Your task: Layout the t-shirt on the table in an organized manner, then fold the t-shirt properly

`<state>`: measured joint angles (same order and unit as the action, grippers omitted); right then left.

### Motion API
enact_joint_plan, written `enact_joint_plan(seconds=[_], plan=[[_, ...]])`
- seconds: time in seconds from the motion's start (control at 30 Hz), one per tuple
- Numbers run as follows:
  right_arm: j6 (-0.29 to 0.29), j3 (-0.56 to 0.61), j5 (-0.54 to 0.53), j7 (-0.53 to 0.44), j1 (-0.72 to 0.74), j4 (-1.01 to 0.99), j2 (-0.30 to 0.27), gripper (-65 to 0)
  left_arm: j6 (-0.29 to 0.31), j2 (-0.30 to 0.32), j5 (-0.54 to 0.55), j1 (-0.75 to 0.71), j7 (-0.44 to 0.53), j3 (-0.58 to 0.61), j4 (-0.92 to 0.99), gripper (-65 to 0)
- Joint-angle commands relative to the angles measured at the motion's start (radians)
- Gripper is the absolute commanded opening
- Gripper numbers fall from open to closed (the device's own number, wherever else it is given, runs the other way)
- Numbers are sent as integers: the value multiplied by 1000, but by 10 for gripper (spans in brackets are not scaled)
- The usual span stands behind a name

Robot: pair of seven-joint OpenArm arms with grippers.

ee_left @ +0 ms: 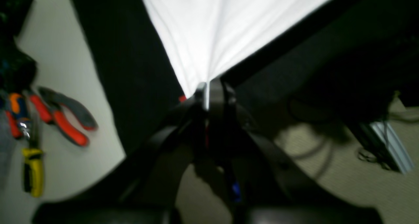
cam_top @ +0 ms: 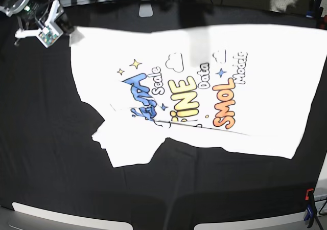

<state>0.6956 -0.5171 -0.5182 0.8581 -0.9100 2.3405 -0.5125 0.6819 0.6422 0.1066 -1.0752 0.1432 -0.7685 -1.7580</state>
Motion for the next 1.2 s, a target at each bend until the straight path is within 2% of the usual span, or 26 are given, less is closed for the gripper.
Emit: enact_joint_plan(seconds=[0.0, 0.17, 0.33, 0.4, 0.5, 0.77, 0.9, 1.1, 1.17], plan=[[3, -8, -20, -8, -16, 16, -11, -650, -11, 18, 14, -13, 35, -16, -11, -650], [3, -8, -32, -9, -21, 16, -12, -650, -11, 18, 14, -13, 34, -16, -10, -650], [3, -8, -31, -92, 0, 16, -14, -650, -12, 18, 14, 21, 34, -16, -9, -650], [-9, -8, -31, -117, 37, 16, -14, -650, -12, 18, 14, 52, 24, -16, -9, -650], [-77, -8, -31, -105, 116, 16, -13, -650, -12, 18, 15, 116, -55, -14, -3, -650], [-85, -6, -43, -135, 271, -87, -10, -650, -14, 18, 19, 271, -68, -13, 94, -650], [-85, 2, -43, -148, 330, -156, 6, -650, -14, 18, 18, 335, -68, 24, 160, -650], [-84, 127, -14, -148, 396, -232, 6, -650, -19, 18, 18, 448, -68, 159, 231, -650], [-84, 193, 23, -148, 425, -254, 6, -650, -51, 18, 18, 486, -69, 186, 253, -650]])
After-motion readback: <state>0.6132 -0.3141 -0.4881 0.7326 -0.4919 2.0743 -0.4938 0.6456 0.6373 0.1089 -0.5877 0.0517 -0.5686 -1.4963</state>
